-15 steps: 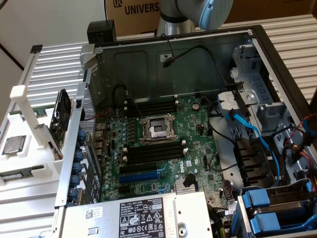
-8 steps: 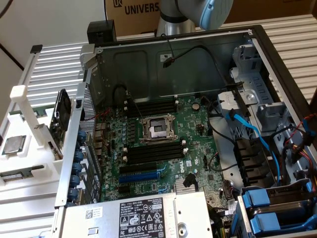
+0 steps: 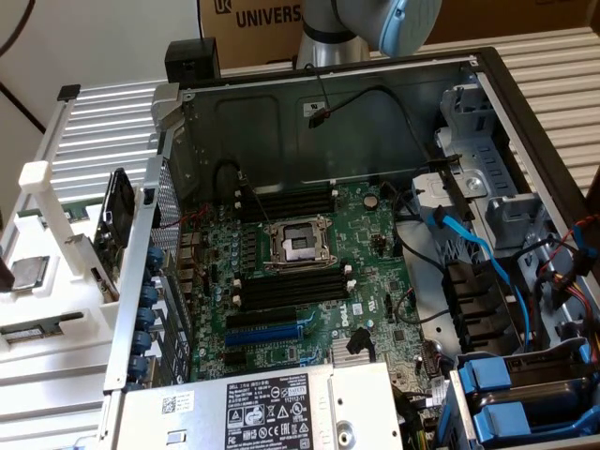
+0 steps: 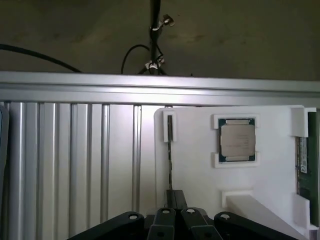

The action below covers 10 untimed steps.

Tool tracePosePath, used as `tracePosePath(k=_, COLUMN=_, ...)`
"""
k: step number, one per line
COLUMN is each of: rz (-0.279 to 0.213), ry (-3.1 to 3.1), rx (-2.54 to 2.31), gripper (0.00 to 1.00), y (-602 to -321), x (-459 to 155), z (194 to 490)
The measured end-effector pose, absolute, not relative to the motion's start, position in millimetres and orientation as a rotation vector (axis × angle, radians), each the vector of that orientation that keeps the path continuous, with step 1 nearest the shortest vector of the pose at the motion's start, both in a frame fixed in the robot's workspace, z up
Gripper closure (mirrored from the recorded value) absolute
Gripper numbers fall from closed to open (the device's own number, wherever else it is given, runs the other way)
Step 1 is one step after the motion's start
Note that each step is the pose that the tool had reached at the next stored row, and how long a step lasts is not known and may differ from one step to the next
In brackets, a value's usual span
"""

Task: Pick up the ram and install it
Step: 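Pick up the ram and move it above insertion slot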

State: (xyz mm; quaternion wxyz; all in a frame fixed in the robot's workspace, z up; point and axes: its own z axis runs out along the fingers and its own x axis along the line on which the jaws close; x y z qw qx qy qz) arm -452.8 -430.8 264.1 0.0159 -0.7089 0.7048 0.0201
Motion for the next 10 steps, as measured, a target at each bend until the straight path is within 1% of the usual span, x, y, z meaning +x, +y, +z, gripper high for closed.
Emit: tracePosePath(k=10, rz=0.063, ry=2.183, rx=-2.214, gripper=0.89, y=-432.3, x=-449.0, z=245.8)
